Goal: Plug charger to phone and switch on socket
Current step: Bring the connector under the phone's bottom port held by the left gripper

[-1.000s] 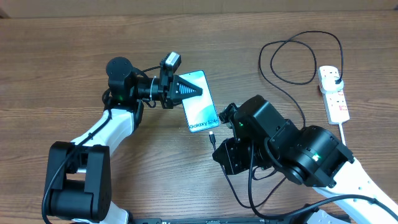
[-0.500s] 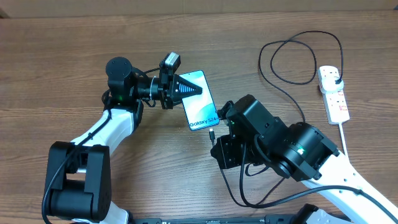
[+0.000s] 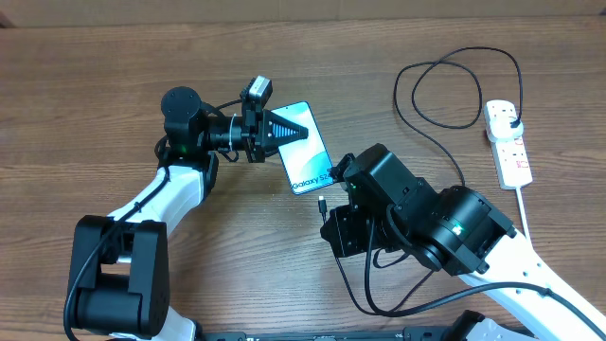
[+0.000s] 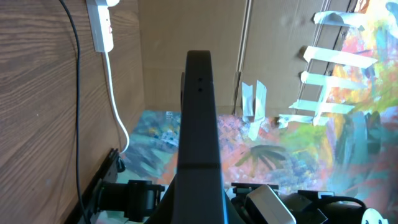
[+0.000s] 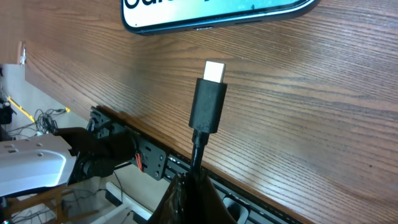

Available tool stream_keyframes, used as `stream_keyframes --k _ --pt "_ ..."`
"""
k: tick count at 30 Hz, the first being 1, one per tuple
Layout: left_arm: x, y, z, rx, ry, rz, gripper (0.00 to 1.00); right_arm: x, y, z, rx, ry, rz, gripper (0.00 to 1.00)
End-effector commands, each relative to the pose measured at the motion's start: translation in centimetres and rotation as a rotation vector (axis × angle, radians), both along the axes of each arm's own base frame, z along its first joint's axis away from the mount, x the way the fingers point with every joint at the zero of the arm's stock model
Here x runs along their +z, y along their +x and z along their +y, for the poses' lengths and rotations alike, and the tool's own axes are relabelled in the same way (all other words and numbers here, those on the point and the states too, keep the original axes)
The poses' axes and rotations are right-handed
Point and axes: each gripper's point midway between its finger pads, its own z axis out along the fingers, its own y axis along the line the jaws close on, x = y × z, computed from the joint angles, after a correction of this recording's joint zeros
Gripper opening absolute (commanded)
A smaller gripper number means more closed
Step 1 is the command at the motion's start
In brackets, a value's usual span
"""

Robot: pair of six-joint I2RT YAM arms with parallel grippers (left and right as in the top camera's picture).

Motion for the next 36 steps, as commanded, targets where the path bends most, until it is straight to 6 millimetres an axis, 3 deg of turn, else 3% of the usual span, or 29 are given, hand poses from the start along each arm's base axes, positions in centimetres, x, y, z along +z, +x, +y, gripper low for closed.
stream_keyframes --k 1,14,36 --pt "0.8 0.5 0.0 0.014 -0.006 -0.078 0.04 0.2 -0.4 0.4 0.058 0.017 -0.013 0.04" --pt "0.8 0.2 0.0 -0.007 -0.005 -0.078 0.04 0.6 -0.2 1.0 0.117 0.041 -0.064 0.04" --pt "0.8 -0.3 0.0 -0.038 -0.003 -0.043 0.04 0.0 0.3 0.1 0.090 -0.016 -0.080 0.04"
